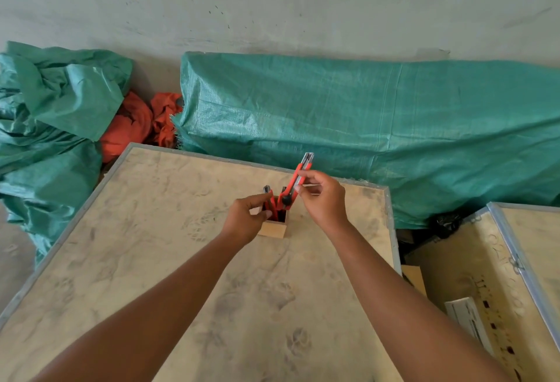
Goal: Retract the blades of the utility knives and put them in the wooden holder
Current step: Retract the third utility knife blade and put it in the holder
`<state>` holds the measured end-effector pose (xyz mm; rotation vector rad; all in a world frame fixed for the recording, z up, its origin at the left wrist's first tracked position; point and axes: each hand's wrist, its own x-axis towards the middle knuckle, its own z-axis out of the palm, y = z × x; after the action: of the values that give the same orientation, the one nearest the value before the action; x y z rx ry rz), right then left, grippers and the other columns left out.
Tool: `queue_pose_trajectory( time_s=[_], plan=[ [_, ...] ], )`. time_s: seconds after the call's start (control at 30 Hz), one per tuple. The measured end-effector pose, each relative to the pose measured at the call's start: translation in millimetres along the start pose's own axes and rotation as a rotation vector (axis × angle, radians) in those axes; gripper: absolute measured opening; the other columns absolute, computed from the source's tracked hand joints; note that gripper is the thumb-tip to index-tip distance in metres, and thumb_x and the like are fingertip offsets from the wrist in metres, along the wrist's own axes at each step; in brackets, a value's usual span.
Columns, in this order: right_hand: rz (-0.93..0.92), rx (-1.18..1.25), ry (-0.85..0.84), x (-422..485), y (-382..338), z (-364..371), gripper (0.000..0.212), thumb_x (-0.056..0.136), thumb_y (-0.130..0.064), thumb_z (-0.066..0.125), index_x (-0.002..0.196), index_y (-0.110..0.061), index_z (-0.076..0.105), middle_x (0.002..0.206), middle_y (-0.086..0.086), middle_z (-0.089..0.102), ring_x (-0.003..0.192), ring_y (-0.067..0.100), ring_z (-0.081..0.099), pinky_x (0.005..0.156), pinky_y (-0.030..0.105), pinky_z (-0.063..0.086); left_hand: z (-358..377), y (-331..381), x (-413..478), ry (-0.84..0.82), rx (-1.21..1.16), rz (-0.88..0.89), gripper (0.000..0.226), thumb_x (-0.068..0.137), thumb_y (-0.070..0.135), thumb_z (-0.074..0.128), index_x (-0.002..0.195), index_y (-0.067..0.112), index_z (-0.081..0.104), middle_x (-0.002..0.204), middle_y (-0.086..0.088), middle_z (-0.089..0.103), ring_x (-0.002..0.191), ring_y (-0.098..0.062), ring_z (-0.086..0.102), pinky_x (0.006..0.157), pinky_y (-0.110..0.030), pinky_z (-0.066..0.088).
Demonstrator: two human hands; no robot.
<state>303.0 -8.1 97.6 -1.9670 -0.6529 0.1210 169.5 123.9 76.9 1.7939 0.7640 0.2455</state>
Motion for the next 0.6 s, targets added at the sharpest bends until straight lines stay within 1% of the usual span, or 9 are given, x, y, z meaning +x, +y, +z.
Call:
queue_pose_trajectory(
  time_s=[0.07, 0.17, 0.23, 0.27, 0.3, 0.37, 0.47, 0.53, 0.6],
  plan=[
    [-0.006, -0.036, 0.025, 3.8, 11.0, 16.7, 0.032, 0.084, 0.000, 0.078, 0.111, -0.018, 0.077, 0.106, 0.001, 0.079, 0.082, 0.004, 0.071, 0.078, 0.020, 0.059, 1.3, -13.9, 14.2, 0.017, 0.072, -0.037, 0.061, 0.084, 0.007, 0.075, 0.138, 0.026, 0.055, 0.147, 0.002, 0.051, 0.136, -0.018, 0.046, 0.114, -0.042, 0.039],
    [-0.021, -0.083, 0.043, 2.4, 28.2, 38.0, 0.029, 0.086, 0.000, 0.075, 0.111, -0.015, 0.078, 0.107, 0.005, 0.079, 0.086, 0.017, 0.076, 0.081, 0.032, 0.063, 7.3, -31.3, 26.6, -0.014, 0.145, -0.114, 0.075, 0.082, 0.014, 0.078, 0.147, 0.020, 0.041, 0.156, 0.000, 0.038, 0.144, -0.021, 0.035, 0.118, -0.040, 0.031],
    [-0.012, -0.108, 0.027, -2.2, 38.5, 48.8, 0.029, 0.086, 0.000, 0.074, 0.111, -0.014, 0.078, 0.107, 0.006, 0.079, 0.086, 0.019, 0.076, 0.082, 0.035, 0.063, 12.9, -38.8, 30.4, -0.041, 0.131, -0.136, 0.077, 0.082, 0.014, 0.078, 0.148, 0.017, 0.038, 0.155, -0.003, 0.041, 0.143, -0.022, 0.037, 0.116, -0.038, 0.034],
    [-0.016, -0.119, 0.019, -4.7, 44.5, 53.6, 0.029, 0.086, 0.000, 0.074, 0.111, -0.014, 0.078, 0.107, 0.006, 0.079, 0.086, 0.020, 0.076, 0.083, 0.036, 0.063, 15.7, -42.6, 31.8, -0.052, 0.109, -0.138, 0.076, 0.083, 0.012, 0.077, 0.148, 0.017, 0.038, 0.152, -0.003, 0.045, 0.141, -0.023, 0.041, 0.112, -0.037, 0.040],
    [-0.021, -0.132, 0.008, -7.8, 46.5, 56.9, 0.029, 0.086, 0.000, 0.075, 0.111, -0.014, 0.078, 0.106, 0.006, 0.079, 0.087, 0.020, 0.075, 0.083, 0.036, 0.063, 17.5, -44.4, 31.9, -0.062, 0.097, -0.136, 0.073, 0.084, 0.010, 0.075, 0.147, 0.019, 0.040, 0.148, -0.003, 0.050, 0.137, -0.025, 0.046, 0.103, -0.033, 0.047],
    [-0.042, -0.151, -0.018, -12.8, 52.6, 63.1, 0.030, 0.085, 0.000, 0.075, 0.112, -0.013, 0.077, 0.105, 0.007, 0.078, 0.089, 0.019, 0.074, 0.083, 0.034, 0.064, 20.3, -48.3, 32.0, -0.066, 0.085, -0.123, 0.068, 0.084, 0.006, 0.073, 0.144, 0.025, 0.045, 0.137, 0.000, 0.061, 0.125, -0.026, 0.058, 0.087, -0.026, 0.052],
    [-0.065, -0.173, -0.064, -17.4, 59.4, 66.9, 0.032, 0.086, -0.003, 0.075, 0.116, -0.012, 0.075, 0.102, 0.007, 0.077, 0.089, 0.019, 0.074, 0.078, 0.030, 0.063, 23.0, -48.4, 31.7, -0.052, 0.058, -0.108, 0.065, 0.084, 0.003, 0.071, 0.140, 0.028, 0.050, 0.118, 0.008, 0.067, 0.115, -0.019, 0.063, 0.092, -0.031, 0.052],
    [-0.083, -0.196, -0.069, -18.9, 63.8, 67.4, 0.032, 0.085, -0.003, 0.076, 0.116, -0.010, 0.075, 0.103, 0.009, 0.077, 0.090, 0.021, 0.073, 0.079, 0.032, 0.062, 23.9, -47.9, 31.8, -0.044, 0.064, -0.106, 0.065, 0.084, 0.003, 0.071, 0.141, 0.025, 0.049, 0.119, 0.004, 0.068, 0.113, -0.014, 0.061, 0.092, -0.028, 0.048],
    [-0.085, -0.200, -0.065, -21.1, 63.6, 68.6, 0.032, 0.085, -0.003, 0.077, 0.117, -0.007, 0.075, 0.105, 0.012, 0.077, 0.093, 0.023, 0.073, 0.084, 0.033, 0.062, 24.0, -48.4, 31.8, -0.047, 0.058, -0.113, 0.064, 0.084, 0.003, 0.071, 0.141, 0.023, 0.050, 0.124, -0.001, 0.068, 0.115, -0.013, 0.059, 0.093, -0.026, 0.047]
  ],
)
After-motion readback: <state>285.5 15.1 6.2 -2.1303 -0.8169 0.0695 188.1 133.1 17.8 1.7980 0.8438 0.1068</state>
